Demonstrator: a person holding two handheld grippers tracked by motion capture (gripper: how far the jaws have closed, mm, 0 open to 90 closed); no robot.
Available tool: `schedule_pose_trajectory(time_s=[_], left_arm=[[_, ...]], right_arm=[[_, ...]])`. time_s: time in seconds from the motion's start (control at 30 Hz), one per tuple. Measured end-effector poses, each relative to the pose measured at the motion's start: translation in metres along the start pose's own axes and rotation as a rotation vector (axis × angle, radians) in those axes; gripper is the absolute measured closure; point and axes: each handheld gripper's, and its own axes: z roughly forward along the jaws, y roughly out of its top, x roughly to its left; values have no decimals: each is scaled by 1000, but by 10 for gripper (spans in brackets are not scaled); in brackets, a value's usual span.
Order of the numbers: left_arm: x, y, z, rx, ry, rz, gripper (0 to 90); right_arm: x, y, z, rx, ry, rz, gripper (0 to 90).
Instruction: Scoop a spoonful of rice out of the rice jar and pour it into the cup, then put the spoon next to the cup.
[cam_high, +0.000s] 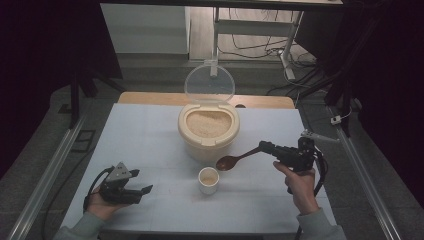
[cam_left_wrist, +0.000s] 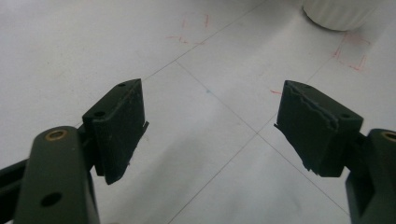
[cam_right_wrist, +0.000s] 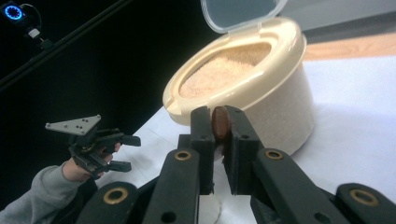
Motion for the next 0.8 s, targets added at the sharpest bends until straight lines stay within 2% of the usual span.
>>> schedule_pose_trajectory(time_s=[0.13, 0.23, 0.33, 0.47, 0.6, 0.8], left_arm=[[0, 1, 1, 1, 0, 4, 232], [0, 1, 1, 2, -1, 5, 232], [0, 1, 0, 1, -1, 4, 232], [0, 1, 0, -1, -2, 2, 232], [0, 1, 0, 1, -2, 5, 232], [0, 0, 1, 6, -2, 6, 232]], right_arm=[[1, 9, -11, 50, 8, -27, 827], [0, 11, -11, 126, 23, -38, 826], [1, 10, -3, 225, 28, -60, 826], [3, 5, 11, 327, 47, -80, 826], [4, 2, 26, 409, 65, -98, 826], [2, -1, 44, 525, 117, -90, 826]])
